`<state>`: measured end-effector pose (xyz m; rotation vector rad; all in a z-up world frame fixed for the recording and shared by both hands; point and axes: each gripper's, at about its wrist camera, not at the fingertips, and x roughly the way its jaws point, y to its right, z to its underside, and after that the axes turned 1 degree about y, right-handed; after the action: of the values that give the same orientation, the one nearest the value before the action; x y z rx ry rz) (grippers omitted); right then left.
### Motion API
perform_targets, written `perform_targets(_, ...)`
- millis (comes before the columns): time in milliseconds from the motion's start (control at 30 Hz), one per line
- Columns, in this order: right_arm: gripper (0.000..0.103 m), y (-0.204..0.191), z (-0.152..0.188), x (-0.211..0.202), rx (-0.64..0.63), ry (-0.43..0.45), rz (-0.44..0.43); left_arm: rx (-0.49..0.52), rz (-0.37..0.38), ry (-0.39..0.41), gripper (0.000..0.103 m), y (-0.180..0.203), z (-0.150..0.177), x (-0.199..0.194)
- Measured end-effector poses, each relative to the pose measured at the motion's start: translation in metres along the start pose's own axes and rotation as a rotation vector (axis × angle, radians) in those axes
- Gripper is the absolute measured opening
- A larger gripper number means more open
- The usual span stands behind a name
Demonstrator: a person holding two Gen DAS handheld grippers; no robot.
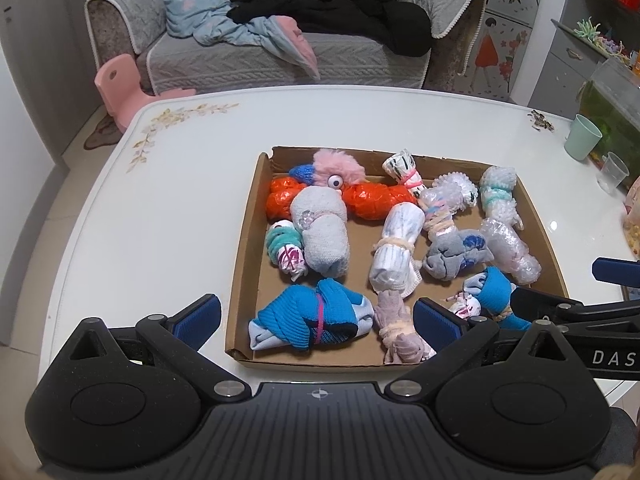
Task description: Organize objects
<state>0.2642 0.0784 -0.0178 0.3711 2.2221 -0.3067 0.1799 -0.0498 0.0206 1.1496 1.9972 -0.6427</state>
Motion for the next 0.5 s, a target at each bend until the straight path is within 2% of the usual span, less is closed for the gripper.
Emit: perform_targets(500, 0.102, -0.0020, -0.0003, -0.0006, 0.004, 0.007, -0.001, 0.019, -0.013, 0.038, 0.102, -0.0007, 0.0014, -0.0044)
